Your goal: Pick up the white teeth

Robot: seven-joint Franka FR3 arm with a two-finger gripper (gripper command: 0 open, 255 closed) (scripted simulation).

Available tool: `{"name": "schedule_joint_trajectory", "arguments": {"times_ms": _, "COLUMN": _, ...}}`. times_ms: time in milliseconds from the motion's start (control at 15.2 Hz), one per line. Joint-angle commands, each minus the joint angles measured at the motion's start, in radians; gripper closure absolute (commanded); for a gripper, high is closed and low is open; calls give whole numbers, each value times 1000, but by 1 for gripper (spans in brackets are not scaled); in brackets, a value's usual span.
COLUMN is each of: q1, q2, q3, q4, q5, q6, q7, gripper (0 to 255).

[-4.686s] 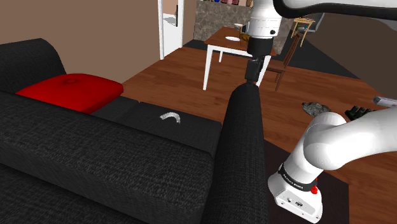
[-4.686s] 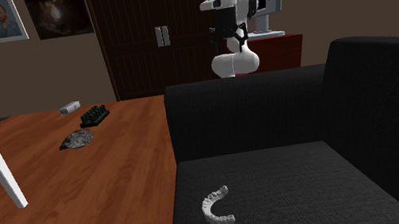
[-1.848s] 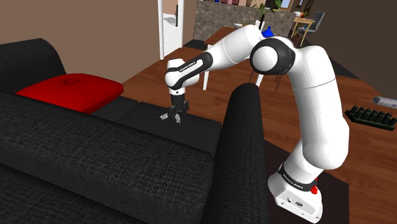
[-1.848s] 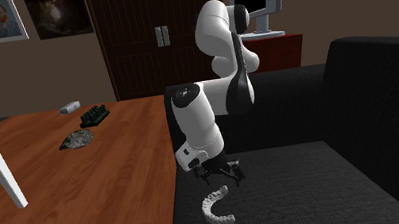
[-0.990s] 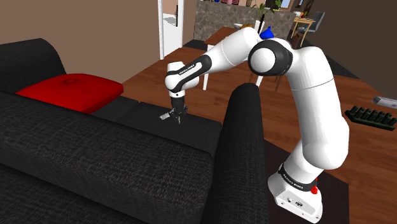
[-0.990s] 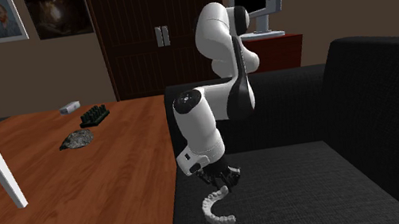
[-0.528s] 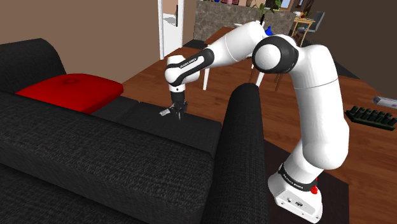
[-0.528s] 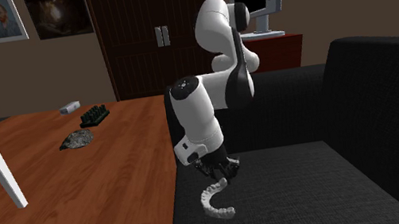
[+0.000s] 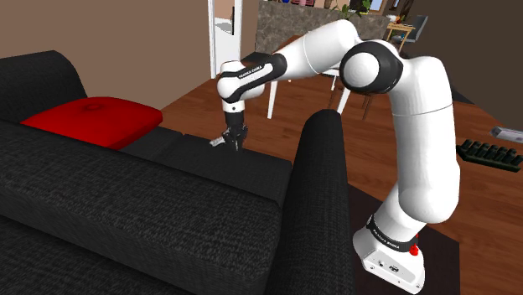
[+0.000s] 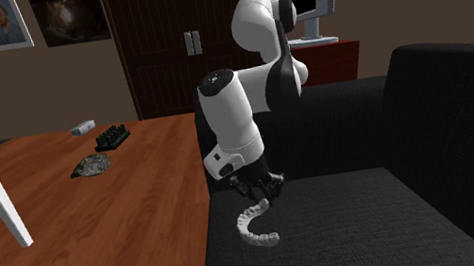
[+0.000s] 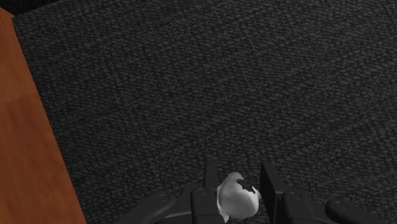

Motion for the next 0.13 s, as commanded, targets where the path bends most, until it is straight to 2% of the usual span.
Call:
{"name": "schedule_joint_trajectory", "arguments": {"times_ms": 0, "q1": 0, "q2": -11, "q3": 0, "q4": 4, "q5": 0, "q6": -15, "q7": 1, "gripper": 255}}
{"name": "schedule_joint_trajectory", "arguments": {"times_ms": 66, "q1": 0, "q2": -11, "q3": 0, "q4": 4, "q5": 0, "q6": -15, "q7": 1, "gripper": 255}}
